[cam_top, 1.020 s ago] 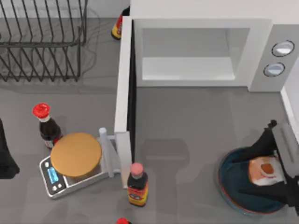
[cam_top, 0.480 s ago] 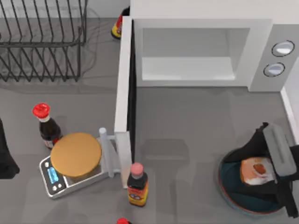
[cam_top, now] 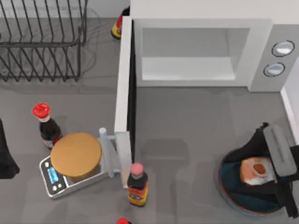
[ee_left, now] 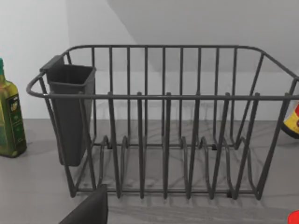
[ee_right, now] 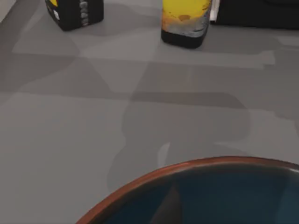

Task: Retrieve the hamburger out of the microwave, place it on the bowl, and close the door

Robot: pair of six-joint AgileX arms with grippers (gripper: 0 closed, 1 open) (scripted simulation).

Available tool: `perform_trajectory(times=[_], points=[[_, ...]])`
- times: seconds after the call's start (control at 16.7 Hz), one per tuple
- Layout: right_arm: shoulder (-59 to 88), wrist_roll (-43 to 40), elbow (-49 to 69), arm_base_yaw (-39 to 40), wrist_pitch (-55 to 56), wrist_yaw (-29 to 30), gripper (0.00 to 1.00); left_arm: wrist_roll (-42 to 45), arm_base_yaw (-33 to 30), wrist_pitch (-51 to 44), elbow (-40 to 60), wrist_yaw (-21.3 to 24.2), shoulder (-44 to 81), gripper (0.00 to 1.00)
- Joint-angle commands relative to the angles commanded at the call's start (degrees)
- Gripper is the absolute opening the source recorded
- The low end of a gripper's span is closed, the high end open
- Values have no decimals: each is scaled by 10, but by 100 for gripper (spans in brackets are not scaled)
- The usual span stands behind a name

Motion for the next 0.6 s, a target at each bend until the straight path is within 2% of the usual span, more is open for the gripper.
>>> perform_trajectory(times=[0.3,0.6], points=[[0,0,0,0,0,0,98,0,0,0,0,0,0,100],[0,0,0,0,0,0,100,0,0,0,0,0,0,100]])
